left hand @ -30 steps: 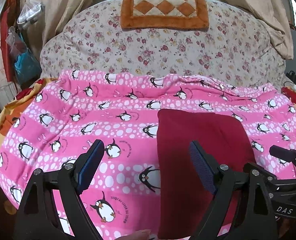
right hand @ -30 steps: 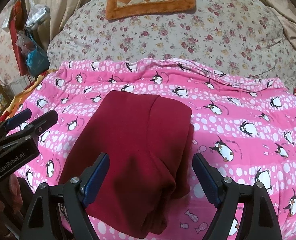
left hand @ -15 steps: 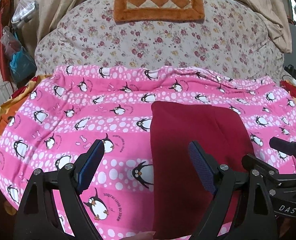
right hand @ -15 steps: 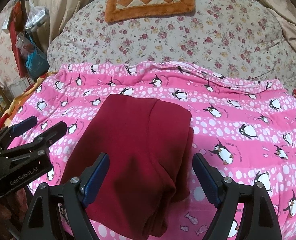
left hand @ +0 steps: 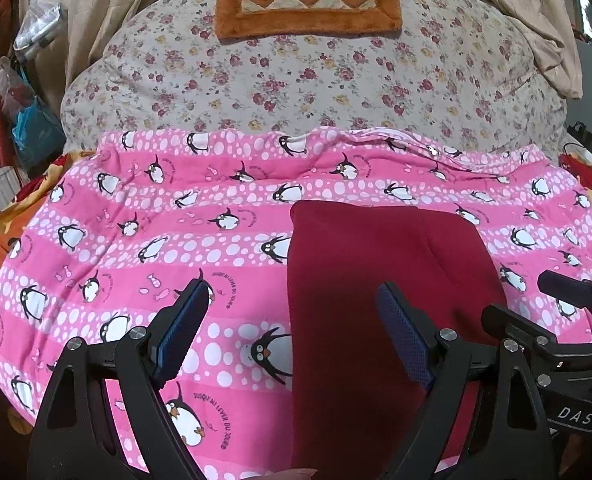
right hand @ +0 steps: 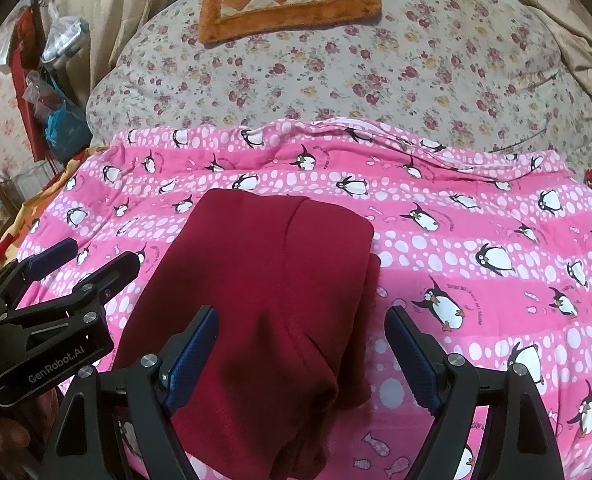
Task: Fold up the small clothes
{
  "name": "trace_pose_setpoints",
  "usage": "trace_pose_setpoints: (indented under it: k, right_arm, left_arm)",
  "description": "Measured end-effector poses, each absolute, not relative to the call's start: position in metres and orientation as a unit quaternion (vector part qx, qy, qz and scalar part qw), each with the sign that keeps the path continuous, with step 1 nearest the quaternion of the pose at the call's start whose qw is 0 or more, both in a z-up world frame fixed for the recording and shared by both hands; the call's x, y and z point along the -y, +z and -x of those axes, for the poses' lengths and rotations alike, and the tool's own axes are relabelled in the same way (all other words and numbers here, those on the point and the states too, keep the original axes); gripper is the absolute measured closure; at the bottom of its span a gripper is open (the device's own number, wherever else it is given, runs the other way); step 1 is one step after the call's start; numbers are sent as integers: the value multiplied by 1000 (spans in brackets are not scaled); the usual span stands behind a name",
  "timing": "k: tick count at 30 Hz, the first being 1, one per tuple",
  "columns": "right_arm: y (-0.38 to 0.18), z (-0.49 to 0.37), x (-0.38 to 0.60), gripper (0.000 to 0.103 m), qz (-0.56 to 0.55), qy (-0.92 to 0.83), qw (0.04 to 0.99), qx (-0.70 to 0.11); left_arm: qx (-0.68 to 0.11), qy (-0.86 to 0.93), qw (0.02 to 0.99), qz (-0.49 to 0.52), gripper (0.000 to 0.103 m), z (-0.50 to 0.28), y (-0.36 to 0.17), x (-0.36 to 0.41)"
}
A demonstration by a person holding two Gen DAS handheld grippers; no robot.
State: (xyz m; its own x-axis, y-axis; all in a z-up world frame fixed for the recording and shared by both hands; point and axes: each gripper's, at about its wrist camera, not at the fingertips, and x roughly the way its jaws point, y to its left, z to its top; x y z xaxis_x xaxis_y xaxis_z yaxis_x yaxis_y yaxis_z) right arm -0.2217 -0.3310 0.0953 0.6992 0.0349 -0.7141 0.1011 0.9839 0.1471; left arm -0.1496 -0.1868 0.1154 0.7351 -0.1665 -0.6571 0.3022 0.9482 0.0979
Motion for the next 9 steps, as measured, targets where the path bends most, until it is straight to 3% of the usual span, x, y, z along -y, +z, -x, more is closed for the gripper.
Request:
trace_pose_setpoints:
  k: [9]
  right_arm:
    - [88,217,332,20,-86,-16,913,-398]
  left_arm:
    - [-346,-141,923,-94,17,144,108,183]
